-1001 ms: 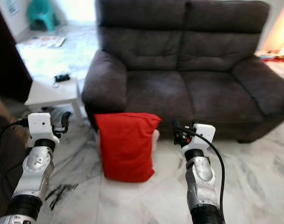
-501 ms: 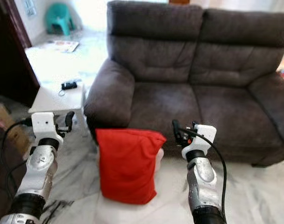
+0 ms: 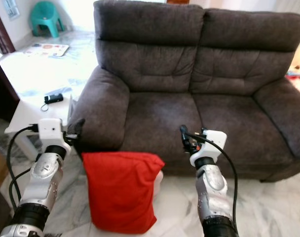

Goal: Move the pillow to the sofa from floor

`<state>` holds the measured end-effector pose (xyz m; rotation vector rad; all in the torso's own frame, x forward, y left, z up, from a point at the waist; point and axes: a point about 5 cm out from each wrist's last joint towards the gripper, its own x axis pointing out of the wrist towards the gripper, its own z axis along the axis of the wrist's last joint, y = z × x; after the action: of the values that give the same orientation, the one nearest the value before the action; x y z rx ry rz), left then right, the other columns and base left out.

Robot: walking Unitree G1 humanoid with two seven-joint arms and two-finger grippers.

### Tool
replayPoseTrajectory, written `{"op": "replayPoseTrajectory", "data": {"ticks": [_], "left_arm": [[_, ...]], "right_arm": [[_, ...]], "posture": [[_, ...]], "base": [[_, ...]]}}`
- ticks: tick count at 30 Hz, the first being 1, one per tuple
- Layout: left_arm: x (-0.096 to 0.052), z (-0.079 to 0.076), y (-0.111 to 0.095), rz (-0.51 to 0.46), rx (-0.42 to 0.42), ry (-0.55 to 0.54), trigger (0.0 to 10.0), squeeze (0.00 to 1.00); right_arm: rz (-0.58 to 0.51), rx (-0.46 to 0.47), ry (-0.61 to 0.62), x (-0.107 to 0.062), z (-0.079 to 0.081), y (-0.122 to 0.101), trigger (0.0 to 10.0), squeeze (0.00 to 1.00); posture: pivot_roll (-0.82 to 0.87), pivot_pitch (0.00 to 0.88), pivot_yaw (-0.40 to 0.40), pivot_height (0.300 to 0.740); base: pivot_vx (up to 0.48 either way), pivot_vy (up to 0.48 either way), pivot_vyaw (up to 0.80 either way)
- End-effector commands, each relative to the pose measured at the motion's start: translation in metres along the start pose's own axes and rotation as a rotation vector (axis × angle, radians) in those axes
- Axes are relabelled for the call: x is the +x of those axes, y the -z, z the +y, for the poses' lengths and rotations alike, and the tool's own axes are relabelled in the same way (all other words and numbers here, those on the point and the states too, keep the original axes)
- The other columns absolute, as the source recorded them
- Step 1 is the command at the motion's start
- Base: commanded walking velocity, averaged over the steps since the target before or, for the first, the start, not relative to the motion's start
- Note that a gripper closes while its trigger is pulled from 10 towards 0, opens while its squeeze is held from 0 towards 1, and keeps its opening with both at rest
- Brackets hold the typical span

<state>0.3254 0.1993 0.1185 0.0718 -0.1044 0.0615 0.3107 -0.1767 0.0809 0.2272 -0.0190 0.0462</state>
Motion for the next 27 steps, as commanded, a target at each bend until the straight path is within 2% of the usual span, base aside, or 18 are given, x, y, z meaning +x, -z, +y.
{"op": "replayPoseTrajectory", "data": {"ticks": [1, 8, 11, 22, 27], "left_arm": [[-0.0027, 0.0032, 0.0039, 0.019, -0.005, -0.005, 10.0, 0.0], [-0.0028, 0.0051, 0.0045, 0.029, -0.02, -0.009, 10.0, 0.0], [-0.0025, 0.0062, 0.0042, 0.031, -0.023, -0.008, 10.0, 0.0], [-0.0014, 0.0069, 0.0034, 0.03, -0.026, -0.011, 10.0, 0.0], [-0.0011, 0.0074, 0.0027, 0.029, -0.026, -0.012, 10.0, 0.0]], "right_arm": [[0.016, -0.006, 0.003, -0.0003, 0.0012, 0.0025, 10.0, 0.0], [0.028, 0.012, 0.023, 0.0012, 0.0005, 0.003, 10.0, 0.0], [0.026, 0.009, 0.023, 0.0023, 0.0005, 0.0018, 10.0, 0.0], [-0.013, 0.012, 0.029, 0.0051, 0.002, -0.0054, 10.0, 0.0], [0.002, 0.007, 0.026, 0.006, 0.0026, -0.0041, 10.0, 0.0]], "posture": [[-0.01, 0.0, -0.072, 0.74], [-0.01, 0.0, -0.071, 0.74], [-0.01, 0.0, -0.071, 0.74], [-0.01, 0.0, -0.07, 0.74], [-0.01, 0.0, -0.07, 0.74]], "base": [[0.0, 0.0, 0.0], [0.0, 0.0, -0.07], [0.0, 0.401, -0.8], [0.0, 0.396, 0.0], [0.0, 0.398, -0.73]]}}
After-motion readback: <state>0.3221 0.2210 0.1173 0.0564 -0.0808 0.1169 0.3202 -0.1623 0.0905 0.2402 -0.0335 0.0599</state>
